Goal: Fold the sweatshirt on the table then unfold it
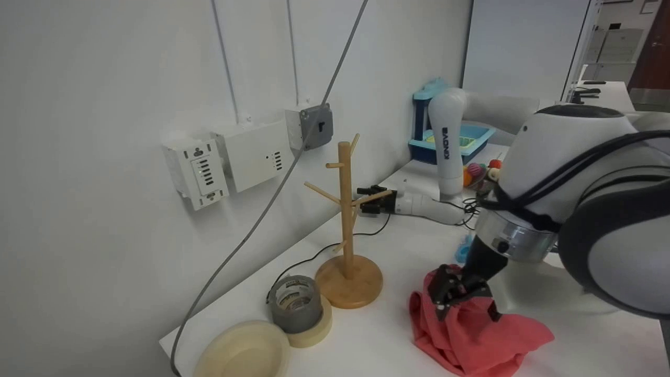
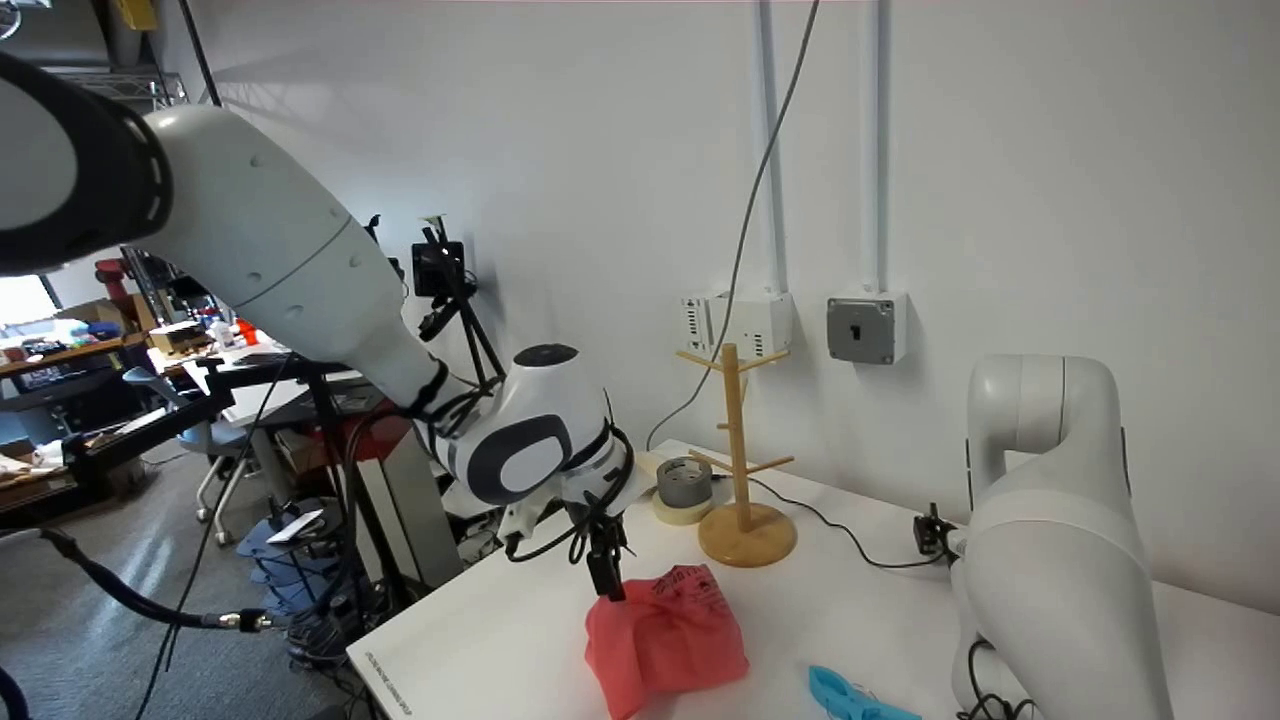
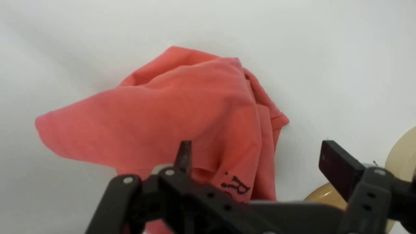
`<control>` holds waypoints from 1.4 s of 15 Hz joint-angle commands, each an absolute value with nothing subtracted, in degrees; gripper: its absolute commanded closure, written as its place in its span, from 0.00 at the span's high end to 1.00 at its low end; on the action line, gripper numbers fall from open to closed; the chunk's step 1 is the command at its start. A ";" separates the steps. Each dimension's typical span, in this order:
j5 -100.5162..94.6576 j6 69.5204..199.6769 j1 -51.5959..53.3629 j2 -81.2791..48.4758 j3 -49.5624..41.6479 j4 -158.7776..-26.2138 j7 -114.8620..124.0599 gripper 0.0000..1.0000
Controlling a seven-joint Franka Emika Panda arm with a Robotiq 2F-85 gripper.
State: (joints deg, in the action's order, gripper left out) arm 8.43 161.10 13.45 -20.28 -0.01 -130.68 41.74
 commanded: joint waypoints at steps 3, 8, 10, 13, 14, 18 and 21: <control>-0.11 163.10 16.56 -9.85 -2.35 -141.22 41.80 1.00; -4.77 157.90 15.35 -1.91 1.10 -146.16 39.77 1.00; -6.73 155.19 14.63 1.01 2.70 -147.13 39.26 1.00; -7.96 150.34 13.71 4.81 5.32 -147.55 37.50 1.00; -8.22 148.76 13.49 5.82 6.14 -147.52 36.92 1.00; -8.12 143.25 13.07 9.04 9.06 -147.13 34.16 1.00; -6.28 143.62 12.73 7.27 10.33 -145.86 34.73 1.00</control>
